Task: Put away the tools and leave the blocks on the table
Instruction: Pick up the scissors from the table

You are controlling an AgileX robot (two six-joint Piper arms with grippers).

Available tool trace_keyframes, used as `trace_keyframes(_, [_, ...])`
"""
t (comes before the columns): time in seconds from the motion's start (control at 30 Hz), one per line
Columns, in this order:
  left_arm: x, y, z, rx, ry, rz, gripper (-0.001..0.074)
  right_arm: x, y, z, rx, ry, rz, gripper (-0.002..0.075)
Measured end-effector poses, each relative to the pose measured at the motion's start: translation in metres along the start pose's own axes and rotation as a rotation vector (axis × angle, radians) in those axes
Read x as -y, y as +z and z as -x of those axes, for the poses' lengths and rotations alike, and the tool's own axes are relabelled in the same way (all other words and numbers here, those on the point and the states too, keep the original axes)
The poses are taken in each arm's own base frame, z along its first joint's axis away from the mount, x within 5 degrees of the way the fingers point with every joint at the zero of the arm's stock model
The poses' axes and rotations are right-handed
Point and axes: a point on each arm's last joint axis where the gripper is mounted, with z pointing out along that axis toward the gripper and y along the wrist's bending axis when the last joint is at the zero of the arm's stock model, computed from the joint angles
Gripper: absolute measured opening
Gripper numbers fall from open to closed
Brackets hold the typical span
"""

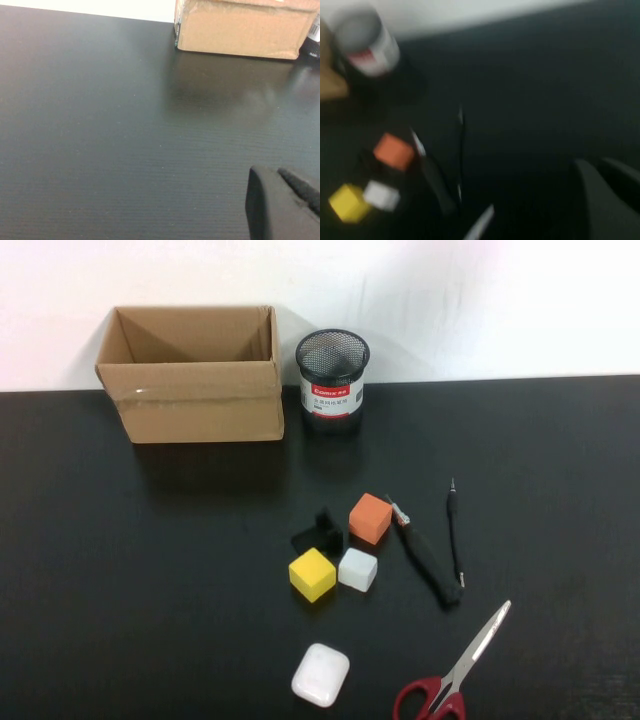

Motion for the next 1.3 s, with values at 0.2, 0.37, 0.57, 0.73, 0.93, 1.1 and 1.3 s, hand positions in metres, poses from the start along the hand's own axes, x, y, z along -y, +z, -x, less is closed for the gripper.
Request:
trace_keyframes(0.2, [0.000,0.000,0.000,0.000,0.000,0.000,0.0000,-0.002,0.059,-0.006,-0.278,0.042,0.017,-0.0011])
trace_keyframes(0.37, [0.000,0.000,0.000,0.000,0.000,0.000,0.0000,-0.020,0.091,-0.019,-0.424,-0.019,0.043,-0.0011])
trace_keyframes(0.57, [0.000,0.000,0.000,0.000,0.000,0.000,0.0000,-0.045,0.117,-0.037,-0.544,-0.080,0.071,-0.0011])
trace_keyframes(0.73, [0.000,0.000,0.000,0.000,0.000,0.000,0.0000,-0.072,0.130,-0.054,-0.587,-0.107,0.091,0.0028])
trace_keyframes(0.93, [0.000,0.000,0.000,0.000,0.000,0.000,0.0000,-0.098,0.140,-0.074,-0.572,-0.059,0.021,0.0170])
trace_keyframes(1.1, [0.000,0.000,0.000,-0.002,0.000,0.000,0.0000,-0.106,0.156,-0.084,-0.572,0.076,-0.051,0.0204])
trace_keyframes(1.3, [0.000,0.000,0.000,-0.002,0.000,0.000,0.0000,-0.106,0.182,-0.097,-0.617,0.150,-0.124,0.0210])
